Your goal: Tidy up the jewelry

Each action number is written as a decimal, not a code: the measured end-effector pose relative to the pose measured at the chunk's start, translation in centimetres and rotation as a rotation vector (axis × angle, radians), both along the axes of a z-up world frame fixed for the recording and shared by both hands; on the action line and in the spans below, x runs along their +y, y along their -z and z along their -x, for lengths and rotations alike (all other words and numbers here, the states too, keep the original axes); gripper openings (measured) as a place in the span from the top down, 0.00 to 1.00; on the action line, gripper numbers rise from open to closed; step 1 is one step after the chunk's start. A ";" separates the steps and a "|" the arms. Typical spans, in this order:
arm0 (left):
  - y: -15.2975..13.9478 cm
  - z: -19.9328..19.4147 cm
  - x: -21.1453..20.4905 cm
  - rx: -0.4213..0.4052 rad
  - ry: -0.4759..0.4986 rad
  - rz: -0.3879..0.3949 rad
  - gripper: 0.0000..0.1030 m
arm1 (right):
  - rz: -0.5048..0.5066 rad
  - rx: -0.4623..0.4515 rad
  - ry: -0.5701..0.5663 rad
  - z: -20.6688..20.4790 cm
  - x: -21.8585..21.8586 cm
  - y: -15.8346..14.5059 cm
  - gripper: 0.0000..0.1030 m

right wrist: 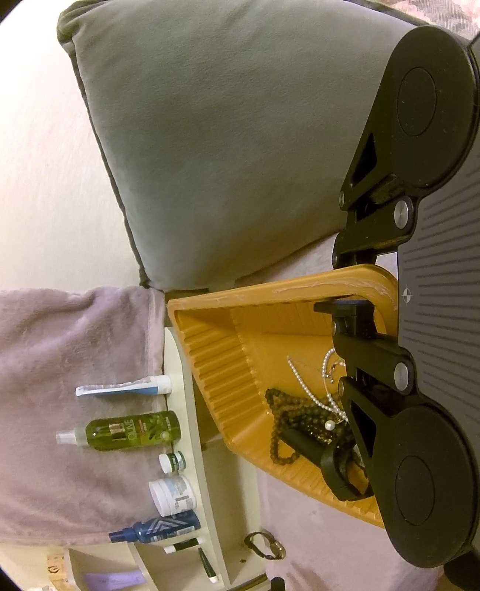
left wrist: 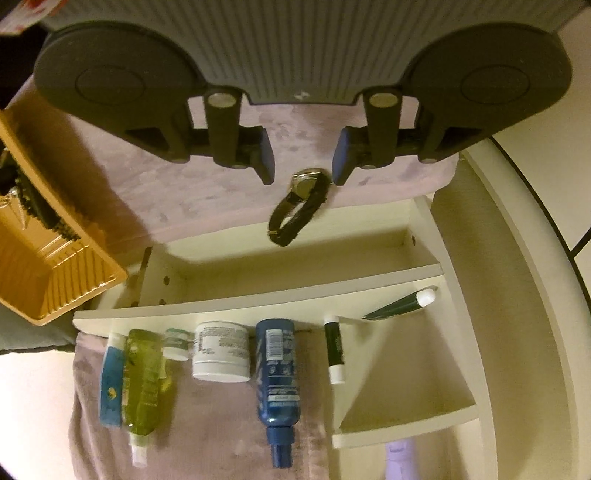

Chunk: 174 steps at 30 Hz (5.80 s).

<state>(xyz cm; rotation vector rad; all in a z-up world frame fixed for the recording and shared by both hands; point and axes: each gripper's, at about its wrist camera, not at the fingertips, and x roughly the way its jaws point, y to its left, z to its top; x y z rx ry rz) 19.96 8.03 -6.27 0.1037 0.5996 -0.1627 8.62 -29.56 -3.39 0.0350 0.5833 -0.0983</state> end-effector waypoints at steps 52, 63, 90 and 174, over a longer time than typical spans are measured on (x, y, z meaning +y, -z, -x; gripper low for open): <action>-7.2 1.5 -18.3 0.007 0.447 0.054 0.87 | -0.188 -0.002 -0.002 -1.5 -3.4 2.7 0.95; -4.1 2.0 -22.4 0.075 0.463 0.057 0.75 | -0.275 0.003 -0.006 -1.5 -5.3 4.0 0.94; -4.8 14.1 -6.9 0.105 -0.103 0.172 0.01 | -0.202 0.147 -0.116 3.8 4.3 -1.9 0.24; -6.4 20.3 -8.3 0.142 -0.163 0.144 0.01 | -0.087 0.165 -0.241 8.2 8.4 -3.4 0.24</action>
